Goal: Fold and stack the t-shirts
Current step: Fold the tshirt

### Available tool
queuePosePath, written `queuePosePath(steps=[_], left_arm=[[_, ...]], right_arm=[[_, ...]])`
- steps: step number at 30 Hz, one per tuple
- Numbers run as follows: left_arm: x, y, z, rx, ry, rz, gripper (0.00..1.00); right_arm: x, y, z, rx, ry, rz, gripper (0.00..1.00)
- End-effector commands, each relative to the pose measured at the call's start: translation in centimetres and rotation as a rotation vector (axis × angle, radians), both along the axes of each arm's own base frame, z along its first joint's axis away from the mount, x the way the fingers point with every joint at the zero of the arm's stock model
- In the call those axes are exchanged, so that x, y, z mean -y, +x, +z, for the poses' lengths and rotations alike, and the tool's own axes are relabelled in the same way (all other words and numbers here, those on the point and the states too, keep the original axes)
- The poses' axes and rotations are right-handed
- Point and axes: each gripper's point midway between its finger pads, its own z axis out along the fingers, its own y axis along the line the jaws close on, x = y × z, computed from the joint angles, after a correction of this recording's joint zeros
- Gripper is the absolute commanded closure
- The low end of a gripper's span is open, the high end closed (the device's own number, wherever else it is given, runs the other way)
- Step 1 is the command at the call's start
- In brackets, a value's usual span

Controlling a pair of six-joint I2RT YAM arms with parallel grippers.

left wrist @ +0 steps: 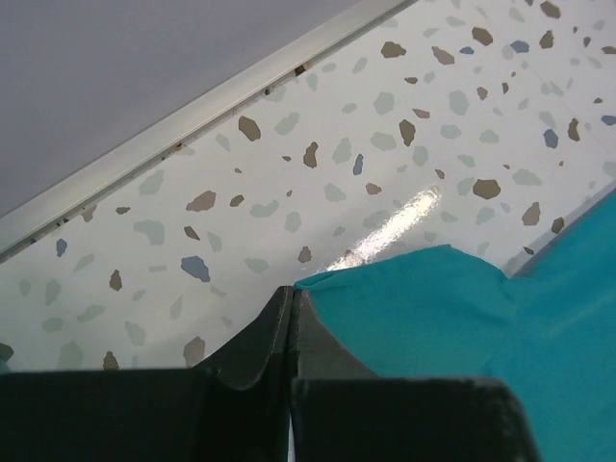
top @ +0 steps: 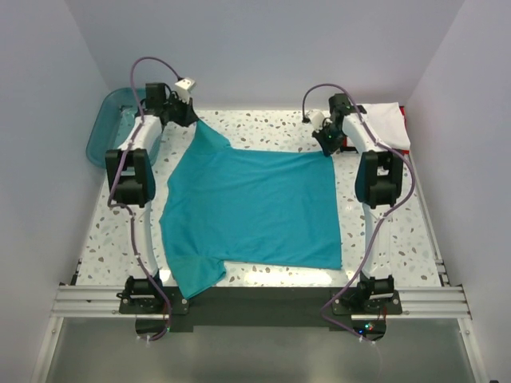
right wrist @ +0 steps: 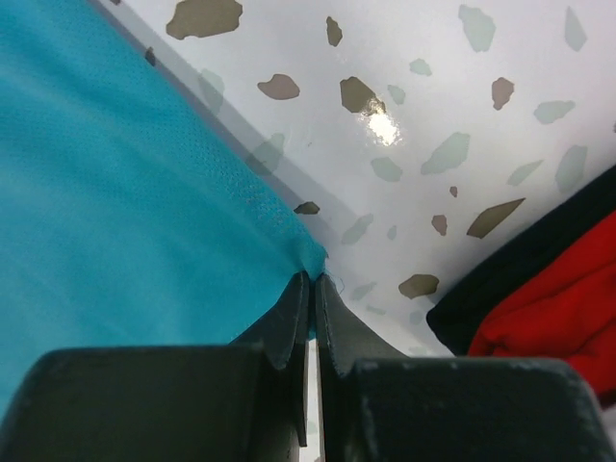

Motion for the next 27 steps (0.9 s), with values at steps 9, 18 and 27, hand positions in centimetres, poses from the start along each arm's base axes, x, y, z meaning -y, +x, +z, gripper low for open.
queuePosePath(steps=[9,18,27], left_arm=[[-0.8,-3.8,10.2,0.195,-0.03,-0.101,1.0],[-1.5,-10.4,11.0,0.22,0.07,-0.133,1.0],[-1.9,-18.3,9.3,0.198,0.187,-0.176,1.0]], right_arm=[[-0.5,-1.7,7.4,0.103,0.048,0.096,1.0],[-0.3,-5.7,8.2,0.07,0.036,0.192,1.0],[-0.1,-10.2,7.7,0.016,0.036,0.267,1.0]])
